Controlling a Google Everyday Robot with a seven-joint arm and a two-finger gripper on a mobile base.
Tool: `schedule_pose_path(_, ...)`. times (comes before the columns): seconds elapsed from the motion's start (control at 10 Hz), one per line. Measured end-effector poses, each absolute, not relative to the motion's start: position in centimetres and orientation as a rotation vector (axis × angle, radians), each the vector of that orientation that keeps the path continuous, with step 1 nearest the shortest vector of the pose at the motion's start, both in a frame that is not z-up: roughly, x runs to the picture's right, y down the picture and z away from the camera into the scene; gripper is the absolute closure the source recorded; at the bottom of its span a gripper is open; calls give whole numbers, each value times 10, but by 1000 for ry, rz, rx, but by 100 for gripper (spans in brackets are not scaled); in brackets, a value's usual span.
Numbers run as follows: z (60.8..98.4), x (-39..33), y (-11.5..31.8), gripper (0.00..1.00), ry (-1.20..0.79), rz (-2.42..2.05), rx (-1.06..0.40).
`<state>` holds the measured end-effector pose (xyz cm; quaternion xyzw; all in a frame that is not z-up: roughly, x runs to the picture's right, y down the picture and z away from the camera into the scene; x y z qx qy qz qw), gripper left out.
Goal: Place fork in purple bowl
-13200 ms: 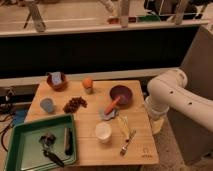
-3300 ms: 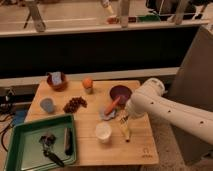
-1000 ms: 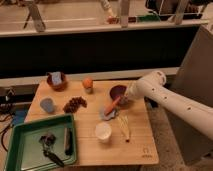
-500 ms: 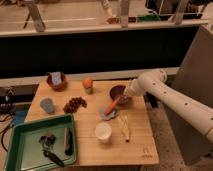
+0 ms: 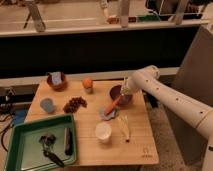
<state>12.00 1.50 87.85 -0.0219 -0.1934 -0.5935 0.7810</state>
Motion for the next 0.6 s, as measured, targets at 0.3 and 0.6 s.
schedule_pose_path(0.3,885,116,12,20,-414,-1324,-65)
schedule_pose_path(0.6,881,119,12,22,-417,-1310,-57)
